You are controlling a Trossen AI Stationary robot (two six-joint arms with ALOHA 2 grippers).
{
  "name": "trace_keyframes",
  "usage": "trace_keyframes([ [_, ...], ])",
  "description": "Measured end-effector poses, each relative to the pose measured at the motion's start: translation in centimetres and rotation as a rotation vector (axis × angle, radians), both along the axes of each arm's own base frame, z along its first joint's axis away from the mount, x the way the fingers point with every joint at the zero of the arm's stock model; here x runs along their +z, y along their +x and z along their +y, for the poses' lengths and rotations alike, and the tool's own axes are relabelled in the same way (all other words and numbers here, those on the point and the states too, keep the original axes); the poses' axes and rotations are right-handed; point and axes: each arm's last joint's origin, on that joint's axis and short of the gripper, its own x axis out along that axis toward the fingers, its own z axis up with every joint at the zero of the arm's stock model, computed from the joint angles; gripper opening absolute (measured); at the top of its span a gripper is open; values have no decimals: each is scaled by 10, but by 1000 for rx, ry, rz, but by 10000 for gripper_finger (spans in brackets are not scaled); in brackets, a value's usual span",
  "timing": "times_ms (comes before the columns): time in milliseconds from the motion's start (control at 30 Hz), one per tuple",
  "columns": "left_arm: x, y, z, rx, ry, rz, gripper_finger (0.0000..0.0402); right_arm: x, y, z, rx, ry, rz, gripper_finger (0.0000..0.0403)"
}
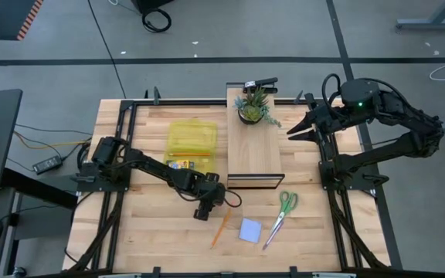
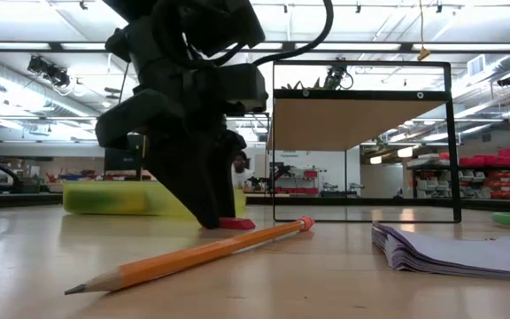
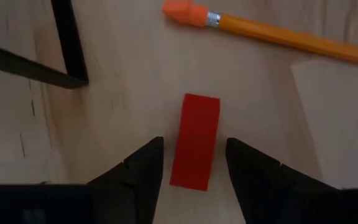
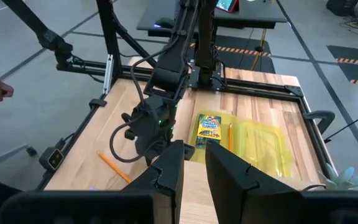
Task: Pack school essentials
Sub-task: Put the eraser into the supply box
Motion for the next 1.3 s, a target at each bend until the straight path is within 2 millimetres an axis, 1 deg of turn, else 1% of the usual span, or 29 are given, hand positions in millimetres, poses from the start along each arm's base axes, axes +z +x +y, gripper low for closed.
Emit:
trace_keyframes([
  [267,0,-2,-6,-33,17,-3,131,0,0,0,-3,0,0,74],
  [467,0,-2,-6,-11,5,1,85,0,0,0,-2,-4,-1,74],
  [600,1,-2,-8,-7,1,0,64,0,0,-1,-2,-4,-1,74],
  [767,3,-3,-12,42,-22,-10,66,0,0,-1,-2,-4,-1,74],
  [900,10,-4,-16,43,-37,-36,69,0,0,-1,-2,-4,-1,74],
  [1033,18,-7,-15,54,-46,-43,64,0,0,-1,-1,-8,-2,74],
  [1100,21,-11,-14,54,-37,-20,63,0,0,-1,0,-10,-2,74],
  [1300,29,-17,-12,32,-15,7,68,1,1,-1,2,-15,-15,74],
])
